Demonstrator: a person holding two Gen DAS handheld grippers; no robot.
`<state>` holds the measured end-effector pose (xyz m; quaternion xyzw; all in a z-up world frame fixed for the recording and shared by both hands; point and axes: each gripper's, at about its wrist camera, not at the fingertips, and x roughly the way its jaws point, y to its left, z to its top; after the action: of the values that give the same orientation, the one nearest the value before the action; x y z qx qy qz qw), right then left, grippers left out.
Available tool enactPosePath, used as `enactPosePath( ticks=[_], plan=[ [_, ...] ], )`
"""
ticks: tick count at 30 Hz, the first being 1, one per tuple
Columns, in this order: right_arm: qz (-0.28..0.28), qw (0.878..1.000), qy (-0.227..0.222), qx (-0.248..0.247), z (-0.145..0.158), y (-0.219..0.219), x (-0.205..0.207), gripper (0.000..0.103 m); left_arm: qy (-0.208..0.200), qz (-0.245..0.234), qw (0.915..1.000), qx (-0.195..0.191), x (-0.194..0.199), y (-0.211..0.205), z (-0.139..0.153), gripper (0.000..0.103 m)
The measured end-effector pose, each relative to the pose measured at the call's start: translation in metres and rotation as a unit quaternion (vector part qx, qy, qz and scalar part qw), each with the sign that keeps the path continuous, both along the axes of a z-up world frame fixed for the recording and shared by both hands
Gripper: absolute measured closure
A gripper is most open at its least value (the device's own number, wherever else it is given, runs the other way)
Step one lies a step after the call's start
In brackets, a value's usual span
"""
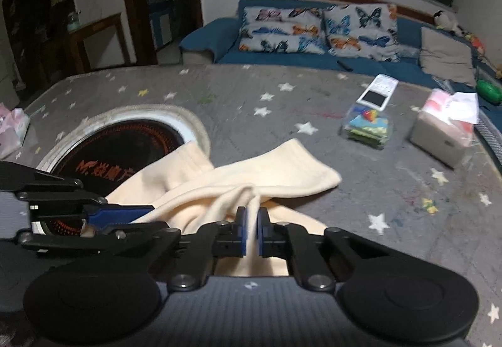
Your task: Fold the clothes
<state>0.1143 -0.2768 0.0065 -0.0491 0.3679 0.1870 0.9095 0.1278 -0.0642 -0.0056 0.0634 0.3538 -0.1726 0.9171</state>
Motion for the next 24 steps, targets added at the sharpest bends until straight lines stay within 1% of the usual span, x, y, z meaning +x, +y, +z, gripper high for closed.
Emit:
enactPosePath(
  ticks=[2, 5, 8, 11, 15, 17, 20, 21, 24],
  plan=[
    [-0.011, 1.000, -0.016, 0.004, 0.009, -0.011, -0.010, 0.099, -0.007, 0.008, 0.9999, -0.006, -0.002, 0.007, 0.001, 0.100],
    [-0.032, 0.999, -0.042, 0.006, 0.023, -0.029, -0.026, 0.099, -0.018, 0.035, 0.9989, -0.025, -0.011, 0.024, 0.011, 0.100],
    [-0.060, 0.996, -0.067, 0.014, 0.036, -0.053, -0.049, 0.099, -0.037, 0.070, 0.9960, -0.042, -0.028, 0.048, 0.024, 0.100],
    [-0.099, 0.991, -0.092, 0.020, 0.048, -0.084, -0.076, 0.099, -0.053, 0.110, 0.9911, -0.054, -0.049, 0.076, 0.035, 0.100],
    [-0.164, 0.980, -0.112, 0.029, 0.057, -0.128, -0.113, 0.099, -0.058, 0.179, 0.9798, -0.070, -0.091, 0.119, 0.040, 0.100],
    [-0.195, 0.974, -0.110, 0.037, 0.056, -0.149, -0.131, 0.099, -0.055, 0.206, 0.9741, -0.076, -0.116, 0.138, 0.039, 0.100],
    [-0.229, 0.969, -0.088, 0.037, 0.042, -0.172, -0.150, 0.099, -0.039, 0.232, 0.9677, -0.090, -0.154, 0.162, 0.034, 0.100],
    [-0.239, 0.967, -0.080, 0.037, 0.038, -0.179, -0.156, 0.099, -0.031, 0.239, 0.9662, -0.091, -0.164, 0.167, 0.030, 0.100],
    [-0.260, 0.964, -0.051, 0.032, 0.022, -0.192, -0.160, 0.097, 0.005, 0.243, 0.9657, -0.093, -0.180, 0.176, 0.018, 0.100]
  ],
)
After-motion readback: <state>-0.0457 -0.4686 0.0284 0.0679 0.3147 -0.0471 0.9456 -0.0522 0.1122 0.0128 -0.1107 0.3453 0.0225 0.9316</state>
